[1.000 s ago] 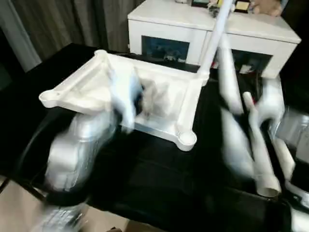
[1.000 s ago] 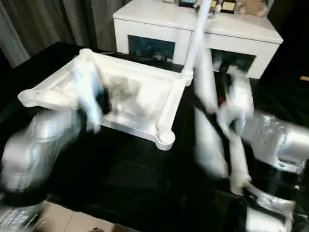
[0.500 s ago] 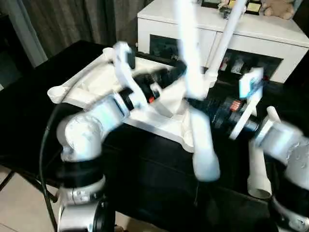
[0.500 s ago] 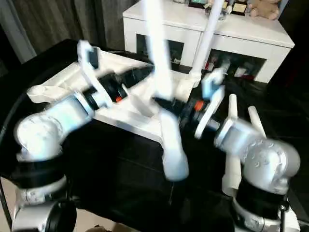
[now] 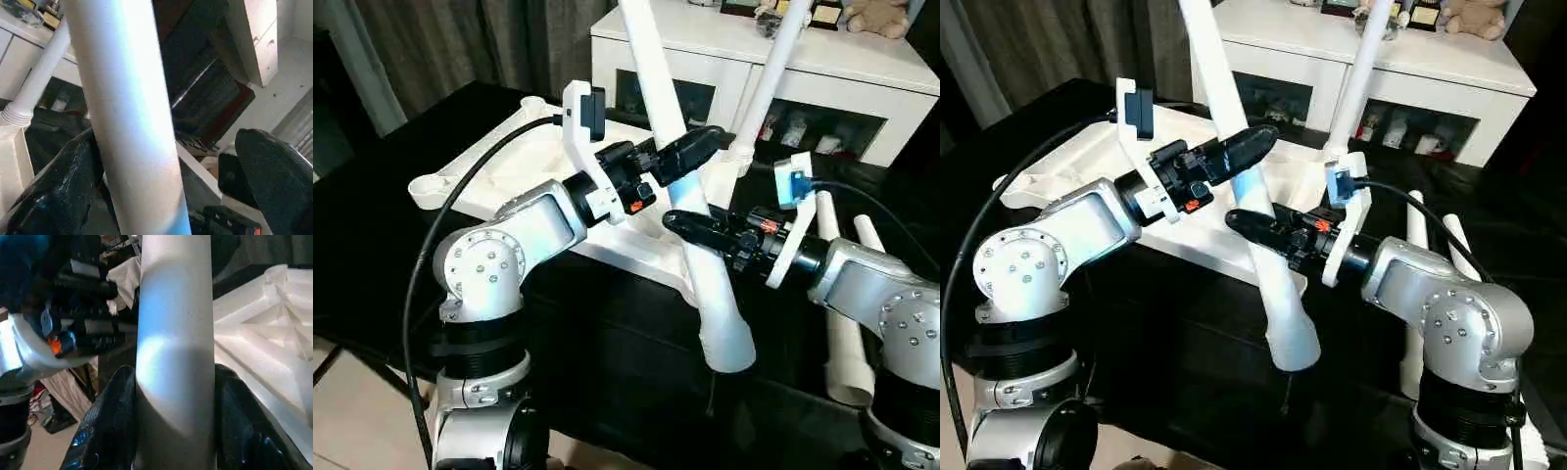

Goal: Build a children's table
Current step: Pick table leg

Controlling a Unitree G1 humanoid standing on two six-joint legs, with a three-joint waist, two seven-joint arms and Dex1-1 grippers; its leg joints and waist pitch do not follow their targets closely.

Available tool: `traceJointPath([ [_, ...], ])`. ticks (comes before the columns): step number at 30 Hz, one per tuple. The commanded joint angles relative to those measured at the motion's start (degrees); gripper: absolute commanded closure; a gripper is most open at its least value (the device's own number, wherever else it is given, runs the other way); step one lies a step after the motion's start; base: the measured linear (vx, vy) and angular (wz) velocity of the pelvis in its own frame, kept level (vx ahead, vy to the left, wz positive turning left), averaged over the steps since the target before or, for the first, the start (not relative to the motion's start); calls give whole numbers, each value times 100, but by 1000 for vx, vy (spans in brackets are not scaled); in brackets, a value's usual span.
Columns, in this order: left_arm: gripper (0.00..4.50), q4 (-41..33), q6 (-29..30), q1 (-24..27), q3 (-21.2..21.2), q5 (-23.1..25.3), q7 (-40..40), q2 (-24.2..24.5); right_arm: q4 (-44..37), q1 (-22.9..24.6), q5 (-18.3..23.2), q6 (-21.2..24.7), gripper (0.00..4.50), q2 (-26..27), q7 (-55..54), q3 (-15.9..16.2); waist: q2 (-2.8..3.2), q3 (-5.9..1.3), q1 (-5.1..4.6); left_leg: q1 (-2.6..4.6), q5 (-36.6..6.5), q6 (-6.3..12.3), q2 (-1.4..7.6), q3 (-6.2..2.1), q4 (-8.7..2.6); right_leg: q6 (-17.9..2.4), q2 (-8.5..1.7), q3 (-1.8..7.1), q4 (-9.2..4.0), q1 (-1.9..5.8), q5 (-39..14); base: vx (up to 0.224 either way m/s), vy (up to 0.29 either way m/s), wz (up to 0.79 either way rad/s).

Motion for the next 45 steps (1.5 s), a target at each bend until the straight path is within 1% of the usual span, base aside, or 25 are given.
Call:
traceJointPath([
  [1, 34, -127, 140, 20, -165, -77, -49, 76, 39, -182, -5, -168, 279, -94, -73, 45, -24, -352, -4, 64, -717, -139, 205, -77, -406, -561, -375, 216, -454, 272, -1541, 0, 0, 0],
  [3, 40, -162, 144, 61, -229, -112, -84, 124, 88, -234, -8, -247, 279, -126, -70, 110, -34, -341, -4, 67, -786, -159, 208, -73, -410, -510, -376, 219, -475, 266, -1649, 0, 0, 0],
  [4, 40, -162, 144, 61, -229, -112, -84, 124, 88, -234, -8, -247, 279, -126, -70, 110, -23, -347, -3, 74, -792, -170, 212, -75, -412, -495, -373, 220, -472, 261, -1653, 0, 0, 0],
  [6, 70, -173, 122, 77, -263, -129, -97, 146, 130, -273, -30, -293, 279, -152, -58, 178, -34, -351, -5, 61, -753, -158, 208, -74, -410, -496, -373, 221, -469, 269, -1580, 0, 0, 0],
  [8, 80, -176, 64, 74, -314, -79, -119, 188, 158, -298, -56, -321, 279, -205, -26, 279, -51, -353, -4, 58, -726, -154, 208, -74, -410, -501, -370, 220, -460, 275, -1537, 0, 0, 0],
  [9, 79, -176, 43, 69, -328, -48, -117, 201, 160, -297, -51, -325, 279, -220, -18, 299, -44, -349, -3, 58, -723, -150, 209, -75, -412, -498, -367, 223, -458, 273, -1524, 0, 0, 0],
  [10, 101, -176, 43, 69, -328, -48, -117, 201, 160, -297, -51, -325, 279, -220, -18, 299, -43, -351, -4, 58, -715, -147, 206, -72, -410, -492, -369, 225, -457, 273, -1510, 0, 0, 0],
  [14, 124, -86, -24, 20, -278, -58, -72, 238, 168, -258, -61, -393, 279, -282, -31, 451, -36, -350, 3, 62, -729, -155, 212, -72, -410, -518, -375, 225, -458, 271, -1495, 0, 0, 0],
  [16, 155, -82, -46, 20, -327, -17, -94, 309, 172, -242, -72, -438, 279, -325, -27, 516, -37, -349, -4, 62, -758, -164, 209, -72, -412, -504, -369, 225, -458, 271, -1519, 0, 0, 0],
  [17, 163, -70, -49, 9, -327, -14, -109, 336, 176, -235, -76, -457, 279, -338, -29, 539, -20, -348, 2, 67, -760, -174, 212, -79, -417, -504, -371, 223, -455, 270, -1519, 0, 0, 0],
  [19, 166, -45, -47, -9, -347, -33, -153, 389, 189, -226, -89, -489, 279, -366, -30, 574, -23, -346, -1, 69, -794, -185, 208, -76, -416, -491, -369, 222, -463, 264, -1551, 0, 0, 0],
  [22, 200, -6, -33, -20, -380, -43, -205, 428, 195, -215, -102, -508, 279, -387, -25, 600, -23, -349, -8, 66, -788, -194, 210, -75, -417, -513, -370, 225, -456, 267, -1494, 0, 0, 0],
  [24, 211, 35, -49, -9, -399, -14, -174, 421, 199, -204, -95, -545, 279, -408, -29, 634, -13, -346, -9, 70, -806, -201, 209, -74, -419, -523, -362, 223, -458, 263, -1493, 0, 0, 0],
  [26, 222, 44, -71, -4, -414, -25, -175, 422, 201, -203, -90, -568, 279, -419, -41, 654, -20, -349, -9, 68, -808, -204, 212, -74, -419, -537, -369, 224, -454, 270, -1483, 0, 0, 0],
  [27, 243, 47, -75, 0, -410, -44, -171, 409, 200, -204, -86, -575, 279, -425, -46, 660, -19, -348, -9, 66, -807, -204, 211, -74, -418, -542, -369, 226, -453, 269, -1478, 0, 0, 0],
  [30, 247, 57, -108, -1, -430, -45, -188, 419, 202, -201, -86, -614, 279, -442, -66, 682, -21, -348, -9, 65, -791, -189, 214, -74, -418, -554, -371, 227, -454, 269, -1469, 0, 0, 0],
  [31, 256, 69, -127, -7, -428, -40, -183, 414, 203, -201, -90, -630, 279, -449, -71, 690, -23, -349, -10, 61, -795, -189, 211, -74, -417, -550, -373, 227, -455, 275, -1476, 0, 0, 0],
  [33, 261, 167, -269, -69, -363, -25, -136, 380, 231, -226, -179, -807, 279, -433, -126, 739, -1, -348, -11, 61, -797, -198, 208, -72, -414, -544, -368, 228, -458, 269, -1460, 0, 0, 0],
  [34, 261, 193, -299, -86, -343, -31, -130, 374, 249, -232, -189, -856, 279, -416, -133, 740, -10, -345, -12, 67, -839, -202, 206, -70, -417, -536, -365, 226, -469, 263, -1503, 0, 0, 0],
  [36, 264, 227, -347, -117, -321, -17, -117, 377, 275, -244, -196, -882, 209, -408, -139, 740, -13, -350, -12, 63, -843, -203, 212, -75, -419, -553, -371, 227, -458, 274, -1477, 0, 0, 0],
  [38, 266, 261, -379, -167, -292, -13, -134, 408, 305, -275, -194, -890, 203, -384, -194, 725, -1, -351, -14, 69, -809, -205, 213, -78, -419, -565, -366, 227, -451, 267, -1410, 0, 0, 0],
  [40, 268, 278, -389, -192, -277, -16, -145, 431, 330, -293, -177, -895, 175, -371, -222, 707, -4, -354, -13, 69, -815, -206, 208, -75, -416, -599, -365, 226, -443, 275, -1372, 0, 0, 0],
  [42, 271, 325, -469, -236, -258, 29, -139, 496, 351, -298, -165, -935, 163, -394, -240, 711, -14, -350, -13, 66, -825, -200, 210, -75, -419, -603, -367, 225, -445, 278, -1366, 0, 0, 0],
  [43, 271, 328, -472, -239, -256, 30, -139, 498, 349, -297, -167, -937, 144, -397, -240, 712, -9, -350, -13, 68, -818, -197, 209, -74, -418, -601, -366, 227, -443, 275, -1360, 0, 0, 0],
  [45, 271, 437, -600, -343, -188, 80, -119, 589, 303, -255, -171, -951, 133, -482, -214, 713, -13, -352, -9, 67, -806, -189, 203, -73, -417, -588, -365, 226, -445, 278, -1358, 0, 0, 0],
])
